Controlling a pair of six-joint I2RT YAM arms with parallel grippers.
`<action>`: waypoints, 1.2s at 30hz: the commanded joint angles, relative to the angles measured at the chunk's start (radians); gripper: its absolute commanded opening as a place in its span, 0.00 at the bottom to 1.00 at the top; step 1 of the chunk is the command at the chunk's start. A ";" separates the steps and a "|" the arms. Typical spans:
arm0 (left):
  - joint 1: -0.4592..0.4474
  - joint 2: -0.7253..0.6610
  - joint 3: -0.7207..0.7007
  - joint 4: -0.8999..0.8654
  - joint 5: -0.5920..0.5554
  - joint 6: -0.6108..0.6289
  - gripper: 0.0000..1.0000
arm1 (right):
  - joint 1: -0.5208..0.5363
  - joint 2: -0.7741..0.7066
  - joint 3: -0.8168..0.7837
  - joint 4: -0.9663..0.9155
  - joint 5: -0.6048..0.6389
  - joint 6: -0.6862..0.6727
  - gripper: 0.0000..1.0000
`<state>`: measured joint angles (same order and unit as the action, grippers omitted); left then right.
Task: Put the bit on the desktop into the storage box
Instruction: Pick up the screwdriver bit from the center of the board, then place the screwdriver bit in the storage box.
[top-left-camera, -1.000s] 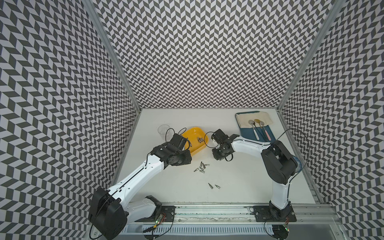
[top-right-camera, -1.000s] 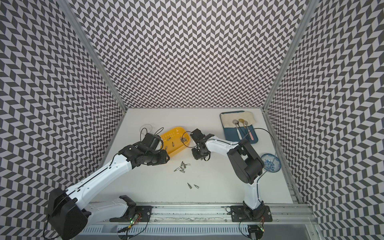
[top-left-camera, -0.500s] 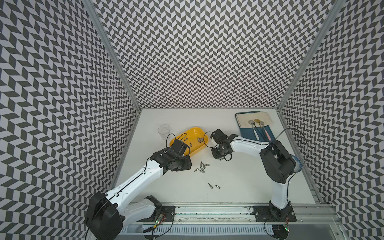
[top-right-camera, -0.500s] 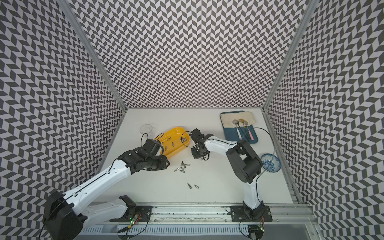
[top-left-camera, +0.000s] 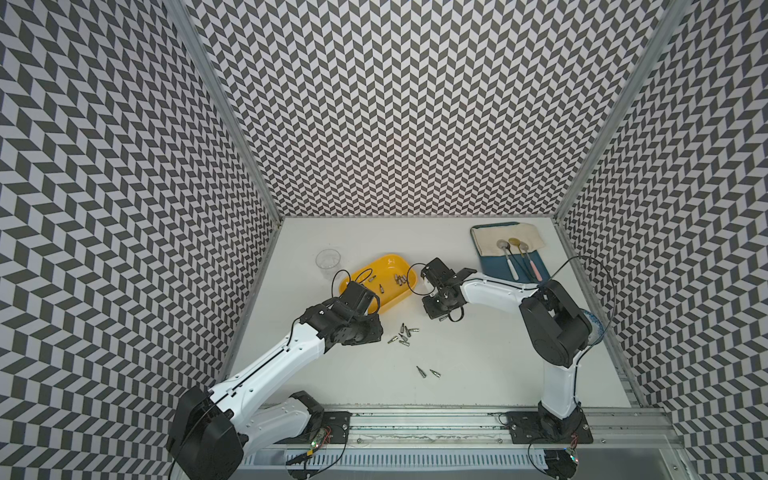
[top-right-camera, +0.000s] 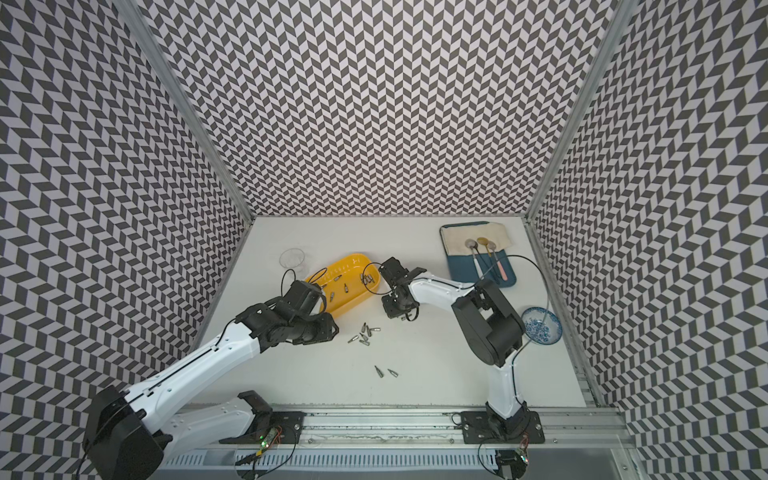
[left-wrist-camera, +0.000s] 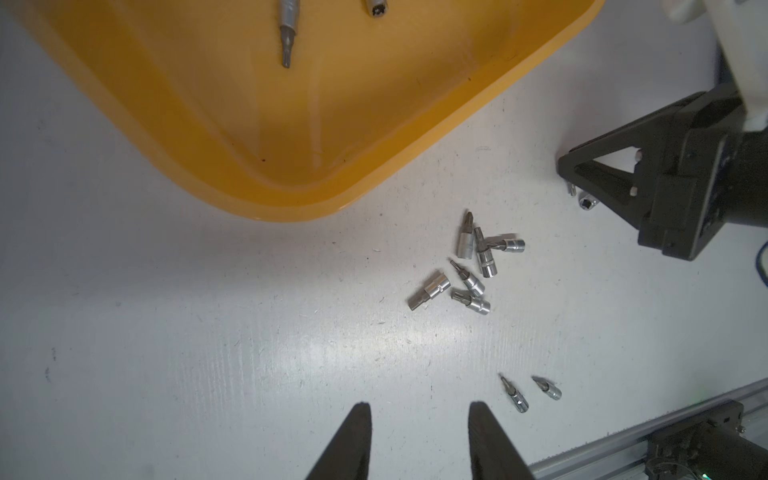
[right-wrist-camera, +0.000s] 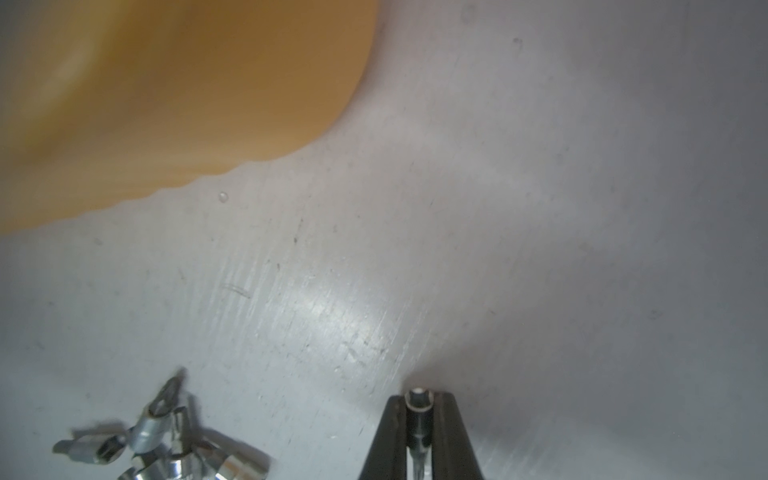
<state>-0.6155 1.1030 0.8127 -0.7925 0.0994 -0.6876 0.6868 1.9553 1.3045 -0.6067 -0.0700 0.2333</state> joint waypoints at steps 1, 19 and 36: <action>-0.007 -0.027 -0.018 0.017 0.005 -0.014 0.42 | 0.011 -0.055 0.040 -0.047 -0.014 0.014 0.00; -0.045 -0.075 -0.048 0.003 0.006 -0.055 0.42 | 0.049 0.098 0.600 -0.186 -0.081 -0.015 0.00; -0.120 -0.097 -0.054 -0.013 -0.014 -0.087 0.42 | 0.065 0.464 0.887 -0.155 -0.093 -0.049 0.00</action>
<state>-0.7219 1.0206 0.7555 -0.7906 0.0982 -0.7753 0.7460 2.3920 2.1578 -0.8005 -0.1669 0.2001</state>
